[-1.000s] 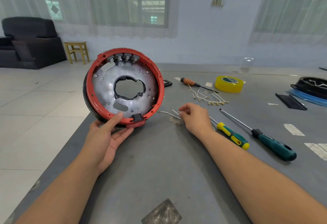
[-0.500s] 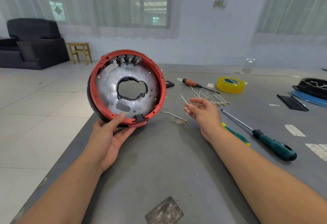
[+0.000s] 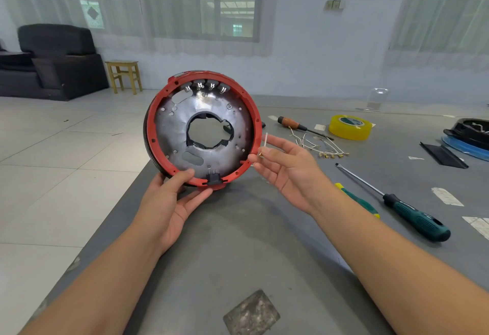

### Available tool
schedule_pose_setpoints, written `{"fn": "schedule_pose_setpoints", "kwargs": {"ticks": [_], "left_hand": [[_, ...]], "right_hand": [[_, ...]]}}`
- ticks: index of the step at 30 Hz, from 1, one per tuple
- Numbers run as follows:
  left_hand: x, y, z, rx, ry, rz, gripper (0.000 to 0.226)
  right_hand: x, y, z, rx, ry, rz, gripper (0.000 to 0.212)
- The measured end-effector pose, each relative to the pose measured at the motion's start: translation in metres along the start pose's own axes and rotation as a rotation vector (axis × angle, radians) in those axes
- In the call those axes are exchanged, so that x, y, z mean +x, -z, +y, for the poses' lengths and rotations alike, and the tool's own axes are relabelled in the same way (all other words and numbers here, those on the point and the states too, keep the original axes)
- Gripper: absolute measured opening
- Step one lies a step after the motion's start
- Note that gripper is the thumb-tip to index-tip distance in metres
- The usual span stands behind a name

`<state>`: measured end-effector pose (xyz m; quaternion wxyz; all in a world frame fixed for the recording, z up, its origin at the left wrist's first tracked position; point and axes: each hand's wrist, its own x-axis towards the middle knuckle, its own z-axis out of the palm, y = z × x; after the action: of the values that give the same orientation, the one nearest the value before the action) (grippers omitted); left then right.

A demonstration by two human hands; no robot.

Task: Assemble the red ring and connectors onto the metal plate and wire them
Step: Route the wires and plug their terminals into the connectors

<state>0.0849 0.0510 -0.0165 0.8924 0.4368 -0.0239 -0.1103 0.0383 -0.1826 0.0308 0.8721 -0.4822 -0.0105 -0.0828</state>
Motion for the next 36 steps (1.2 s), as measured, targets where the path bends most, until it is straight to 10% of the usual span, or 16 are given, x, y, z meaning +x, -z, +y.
{"fn": "schedule_pose_setpoints", "kwargs": {"ticks": [36], "left_hand": [[-0.028, -0.032, -0.028, 0.099, -0.054, -0.073, 0.074]], "right_hand": [[-0.003, -0.024, 0.004, -1.026, 0.16, 0.038, 0.017]]}}
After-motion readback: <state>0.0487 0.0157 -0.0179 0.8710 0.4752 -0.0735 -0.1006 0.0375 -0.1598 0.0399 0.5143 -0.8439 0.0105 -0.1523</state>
